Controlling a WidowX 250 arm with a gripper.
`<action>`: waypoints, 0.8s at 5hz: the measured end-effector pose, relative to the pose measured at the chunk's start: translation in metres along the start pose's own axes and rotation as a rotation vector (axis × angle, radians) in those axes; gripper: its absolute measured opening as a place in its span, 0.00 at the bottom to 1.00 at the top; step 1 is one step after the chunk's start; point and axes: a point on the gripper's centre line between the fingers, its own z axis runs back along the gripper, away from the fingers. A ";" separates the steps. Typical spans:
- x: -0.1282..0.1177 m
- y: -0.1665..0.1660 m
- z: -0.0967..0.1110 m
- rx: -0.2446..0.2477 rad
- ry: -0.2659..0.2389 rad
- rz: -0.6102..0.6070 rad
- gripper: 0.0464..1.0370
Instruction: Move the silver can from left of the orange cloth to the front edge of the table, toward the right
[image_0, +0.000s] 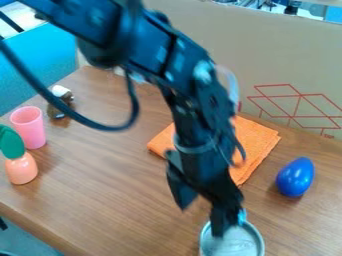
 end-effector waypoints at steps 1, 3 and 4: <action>0.002 0.008 0.019 0.018 -0.049 -0.010 0.97; -0.028 0.055 0.051 0.205 0.051 0.011 0.97; -0.029 0.056 0.052 0.210 0.056 0.014 0.97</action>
